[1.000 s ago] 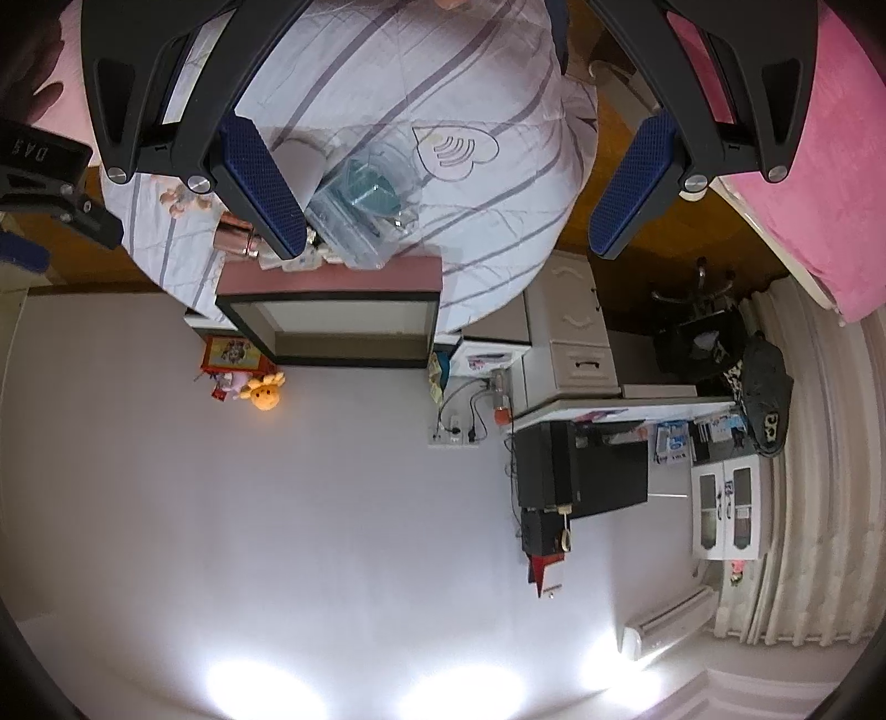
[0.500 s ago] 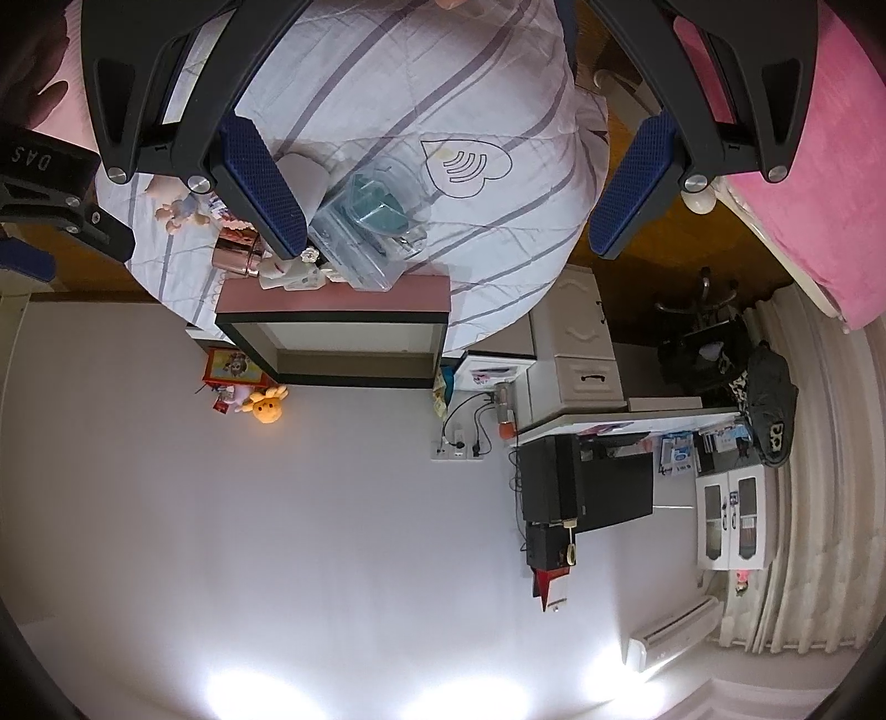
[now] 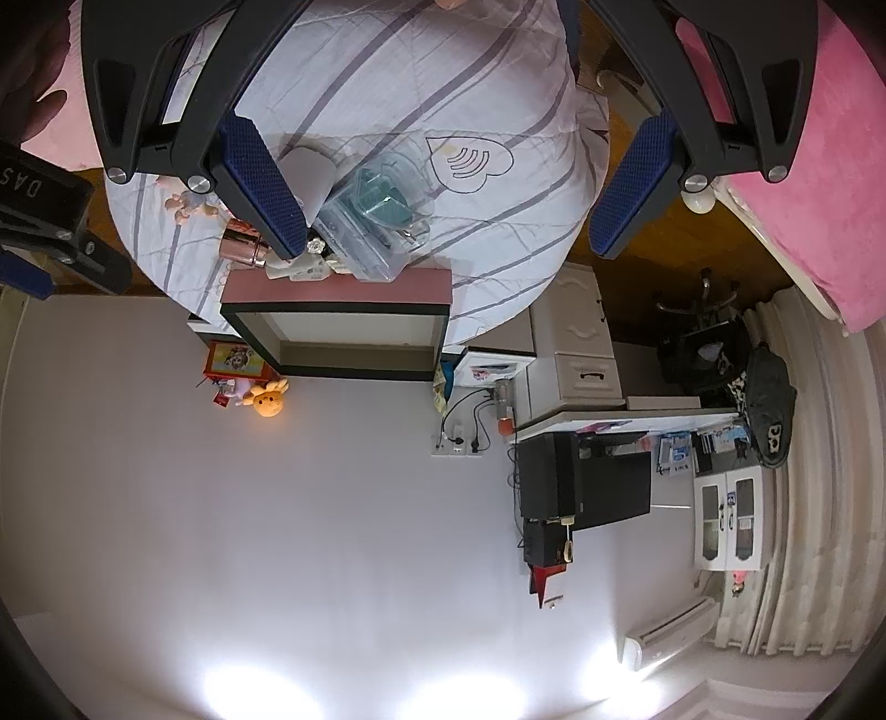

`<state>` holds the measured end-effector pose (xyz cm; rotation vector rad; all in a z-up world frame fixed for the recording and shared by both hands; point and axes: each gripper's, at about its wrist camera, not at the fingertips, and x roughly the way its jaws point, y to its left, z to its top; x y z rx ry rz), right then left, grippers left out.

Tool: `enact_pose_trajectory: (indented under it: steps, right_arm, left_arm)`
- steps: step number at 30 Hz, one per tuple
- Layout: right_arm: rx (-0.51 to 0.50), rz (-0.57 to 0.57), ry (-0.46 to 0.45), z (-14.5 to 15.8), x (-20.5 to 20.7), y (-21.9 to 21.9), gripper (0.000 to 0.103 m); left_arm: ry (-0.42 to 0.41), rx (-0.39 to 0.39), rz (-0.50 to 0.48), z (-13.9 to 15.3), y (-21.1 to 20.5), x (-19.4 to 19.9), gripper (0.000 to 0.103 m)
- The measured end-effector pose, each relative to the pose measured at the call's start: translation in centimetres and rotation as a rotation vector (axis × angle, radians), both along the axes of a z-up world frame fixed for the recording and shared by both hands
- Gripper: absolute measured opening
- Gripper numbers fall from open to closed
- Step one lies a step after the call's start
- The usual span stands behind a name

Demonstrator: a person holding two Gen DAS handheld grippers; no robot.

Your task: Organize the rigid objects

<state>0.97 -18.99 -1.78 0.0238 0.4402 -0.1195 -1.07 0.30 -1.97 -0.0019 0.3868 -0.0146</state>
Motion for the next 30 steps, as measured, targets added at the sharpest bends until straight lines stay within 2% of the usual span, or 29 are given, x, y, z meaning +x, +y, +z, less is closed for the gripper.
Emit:
enact_pose_trajectory:
  steps: [10, 30]
  right_arm:
    - [0.0, -0.061, -0.087, 2.0, -1.2, -0.6, 0.103]
    - [-0.005, -0.05, -0.073, 1.3, -0.9, -0.5, 0.103]
  left_arm:
    - [-0.037, 0.0, -0.012, 1.4, -1.1, 0.0, 0.103]
    - [-0.034, -0.005, -0.02, 1.4, -1.3, -0.2, 0.103]
